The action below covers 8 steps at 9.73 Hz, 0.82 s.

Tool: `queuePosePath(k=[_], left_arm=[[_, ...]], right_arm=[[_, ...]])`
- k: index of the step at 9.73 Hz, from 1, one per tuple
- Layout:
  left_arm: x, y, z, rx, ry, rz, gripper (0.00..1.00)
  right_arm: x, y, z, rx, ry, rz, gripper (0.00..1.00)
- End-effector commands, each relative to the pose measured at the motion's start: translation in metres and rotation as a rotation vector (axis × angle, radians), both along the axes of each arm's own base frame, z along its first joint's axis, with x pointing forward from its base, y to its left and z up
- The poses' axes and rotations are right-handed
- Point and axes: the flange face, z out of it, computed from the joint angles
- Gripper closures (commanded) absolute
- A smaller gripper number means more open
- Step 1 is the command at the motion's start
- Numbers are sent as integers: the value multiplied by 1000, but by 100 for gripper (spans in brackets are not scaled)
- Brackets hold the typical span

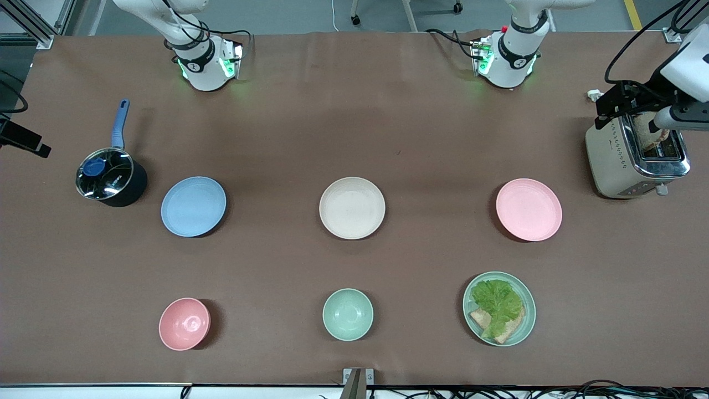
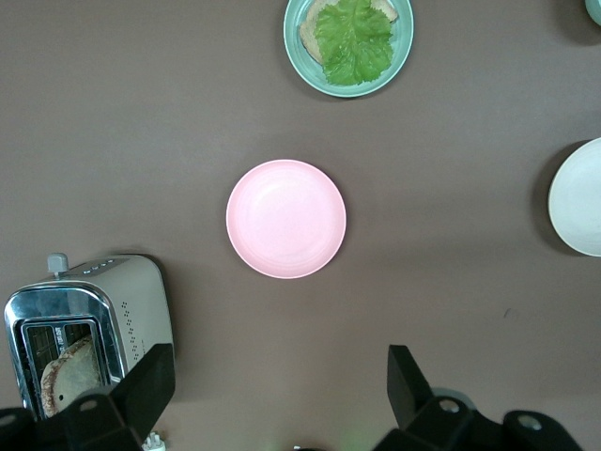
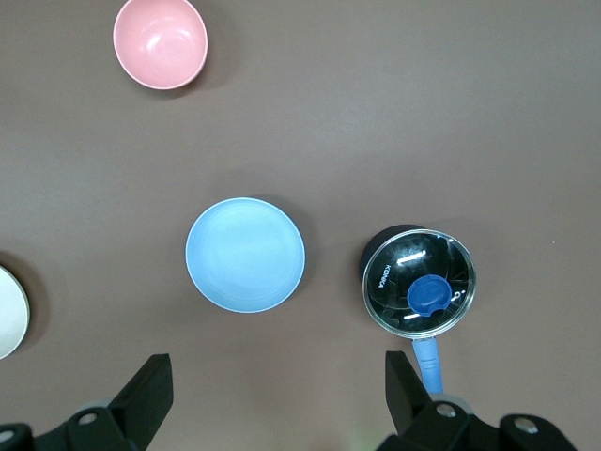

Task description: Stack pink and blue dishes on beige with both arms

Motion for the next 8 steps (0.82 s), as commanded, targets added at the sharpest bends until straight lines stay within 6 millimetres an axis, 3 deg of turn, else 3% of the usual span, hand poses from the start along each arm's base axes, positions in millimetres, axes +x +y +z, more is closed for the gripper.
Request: queuePosePath(k=[1, 2, 3, 4, 5, 8], left_arm=[[4, 3, -9, 18, 41, 1, 0], [9, 6, -8, 19, 42, -2, 0], [20, 10, -20, 43, 61, 3, 0], [33, 24, -49, 56, 111, 22, 0], [47, 54, -83, 37, 118, 90, 0], [59, 91, -200, 26, 17, 143, 0]], right_arm=[[-9, 0, 3, 9, -2, -4, 0], [-9, 0, 3, 9, -2, -4, 0], [-8, 0, 2, 9, 0, -4, 0], [-9, 0, 3, 9, -2, -4, 0], [-9, 0, 3, 9, -2, -4, 0], [-8, 0, 3, 9, -3, -3, 0]])
